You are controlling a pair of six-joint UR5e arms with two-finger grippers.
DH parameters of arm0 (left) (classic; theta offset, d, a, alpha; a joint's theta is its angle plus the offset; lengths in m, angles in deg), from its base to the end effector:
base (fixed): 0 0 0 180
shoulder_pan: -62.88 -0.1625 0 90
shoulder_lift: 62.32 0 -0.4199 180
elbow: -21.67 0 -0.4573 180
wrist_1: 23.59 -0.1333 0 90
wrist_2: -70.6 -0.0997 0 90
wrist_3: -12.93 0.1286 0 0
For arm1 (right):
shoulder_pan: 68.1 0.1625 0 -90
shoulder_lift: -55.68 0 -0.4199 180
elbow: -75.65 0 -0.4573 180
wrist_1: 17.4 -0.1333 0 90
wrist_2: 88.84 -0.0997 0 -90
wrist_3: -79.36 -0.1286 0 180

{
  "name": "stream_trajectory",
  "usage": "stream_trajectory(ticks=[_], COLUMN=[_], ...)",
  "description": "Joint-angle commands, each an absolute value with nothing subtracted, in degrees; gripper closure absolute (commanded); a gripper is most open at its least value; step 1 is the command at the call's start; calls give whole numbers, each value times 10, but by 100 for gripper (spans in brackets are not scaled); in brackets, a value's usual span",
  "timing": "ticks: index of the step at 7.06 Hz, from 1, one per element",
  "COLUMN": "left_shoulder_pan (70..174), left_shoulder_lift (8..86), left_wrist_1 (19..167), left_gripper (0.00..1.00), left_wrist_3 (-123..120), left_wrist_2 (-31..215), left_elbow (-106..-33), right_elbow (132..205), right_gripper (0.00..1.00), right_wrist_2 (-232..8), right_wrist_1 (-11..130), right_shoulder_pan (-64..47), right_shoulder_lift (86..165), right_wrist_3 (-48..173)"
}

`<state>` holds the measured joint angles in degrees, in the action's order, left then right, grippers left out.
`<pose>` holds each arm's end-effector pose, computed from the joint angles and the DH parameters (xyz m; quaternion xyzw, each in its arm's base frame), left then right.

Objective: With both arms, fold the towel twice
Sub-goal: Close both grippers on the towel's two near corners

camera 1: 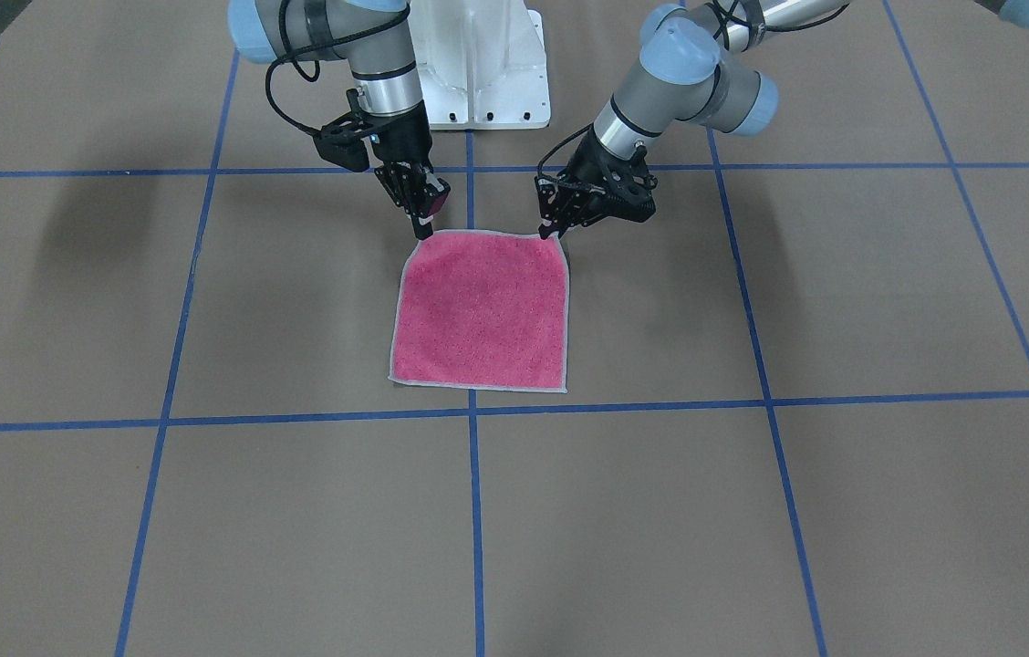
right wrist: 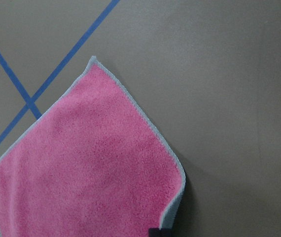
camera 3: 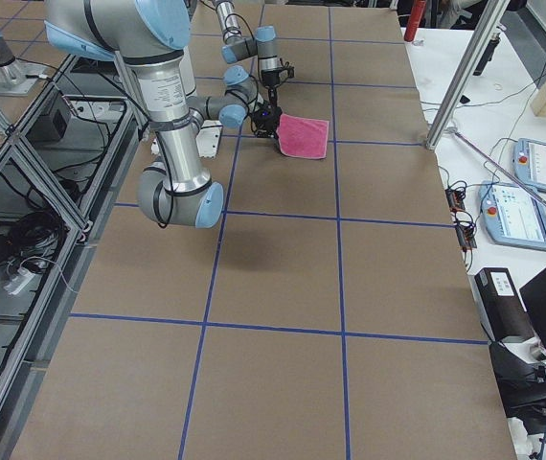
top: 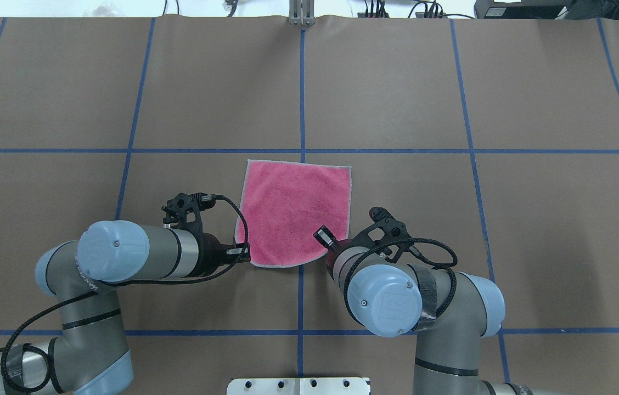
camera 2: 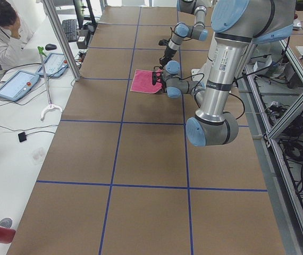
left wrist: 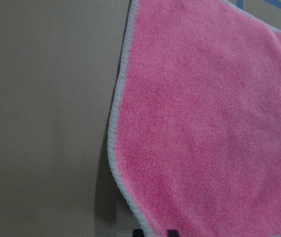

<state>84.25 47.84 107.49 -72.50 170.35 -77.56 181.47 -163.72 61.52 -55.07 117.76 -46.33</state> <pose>0.6075 -0.3574 0.2807 0.0614 0.5758 -0.0704 0.8123 -0.6306 -0.3172 0.2074 0.0249 -0.4704 0.4182 0.7767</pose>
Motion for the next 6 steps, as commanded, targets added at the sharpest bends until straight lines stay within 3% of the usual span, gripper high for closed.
stream_trajectory(ticks=[1,2,5,6], left_shoulder_pan=[843,844,845,845], left_shoulder_lift=[478,478,477,478], left_wrist_1=[1075,1075,1075,1075], left_gripper=[80,80,100,100], left_wrist_3=[-724,-724,-724,-725], left_wrist_2=[1704,1704,1703,1700], left_elbow=[-776,-776,-780,-783], right_elbow=[1815,1815,1823,1838], right_gripper=[100,100,100,100], right_wrist_2=[-1637,-1637,-1639,-1641], right_wrist_1=[615,615,610,610], right_shoulder_pan=[-550,-551,-549,-549], right_shoulder_lift=[1177,1178,1191,1205], right_wrist_3=[-463,-463,-457,-455])
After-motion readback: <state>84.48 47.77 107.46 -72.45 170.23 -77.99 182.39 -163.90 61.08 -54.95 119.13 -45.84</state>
